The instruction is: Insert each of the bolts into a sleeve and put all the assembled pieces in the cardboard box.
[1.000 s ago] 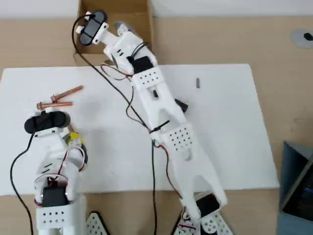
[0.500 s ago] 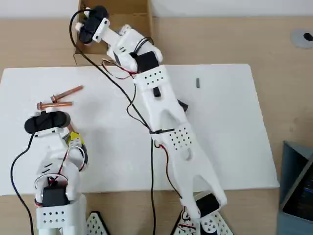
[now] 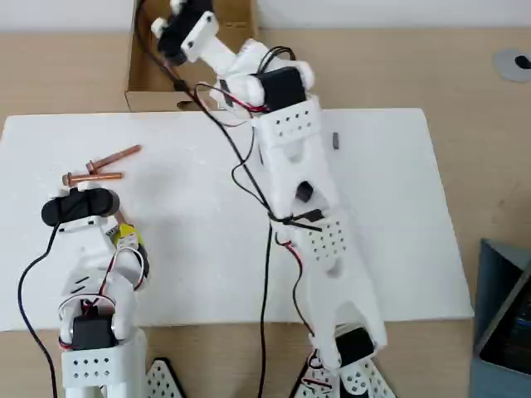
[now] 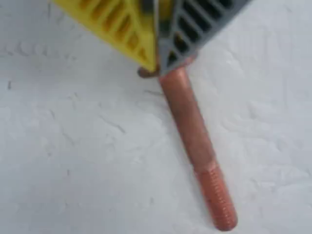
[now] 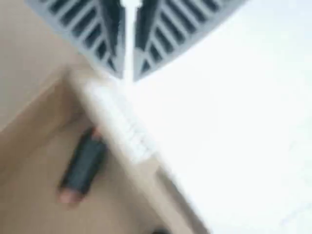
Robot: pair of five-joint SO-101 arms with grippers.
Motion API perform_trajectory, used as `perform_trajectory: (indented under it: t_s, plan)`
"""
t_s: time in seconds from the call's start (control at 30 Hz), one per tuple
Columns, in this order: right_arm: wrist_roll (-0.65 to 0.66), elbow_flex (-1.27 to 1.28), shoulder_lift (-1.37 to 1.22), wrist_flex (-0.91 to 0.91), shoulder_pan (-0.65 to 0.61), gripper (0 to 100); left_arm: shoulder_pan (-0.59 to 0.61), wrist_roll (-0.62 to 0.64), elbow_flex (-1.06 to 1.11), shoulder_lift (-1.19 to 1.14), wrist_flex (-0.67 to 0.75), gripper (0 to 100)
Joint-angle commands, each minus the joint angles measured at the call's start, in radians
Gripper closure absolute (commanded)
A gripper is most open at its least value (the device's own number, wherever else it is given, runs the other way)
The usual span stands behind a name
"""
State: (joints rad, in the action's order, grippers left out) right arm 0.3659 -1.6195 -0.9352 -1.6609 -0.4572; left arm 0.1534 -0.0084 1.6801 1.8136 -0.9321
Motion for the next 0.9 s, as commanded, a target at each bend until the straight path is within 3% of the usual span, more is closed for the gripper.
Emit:
perform_trajectory:
  t_s: [0.0, 0.17, 0.57, 0.87]
  plan:
    - [-0.098, -0.047, 0.116, -0.121, 0.030, 98.9, 0.002, -0.005, 0.002, 0.008, -0.003, 100]
    - [-0.196, -0.027, 0.142, -0.127, 0.064, 98.9, 0.002, -0.005, 0.002, 0.008, -0.003, 100]
    - [-0.381, 0.291, 0.143, -0.126, 0.090, 98.5, 0.002, -0.005, 0.002, 0.008, -0.003, 100]
    - [-0.463, 0.450, 0.140, -0.124, 0.091, 84.2, 0.002, -0.005, 0.002, 0.008, -0.003, 100]
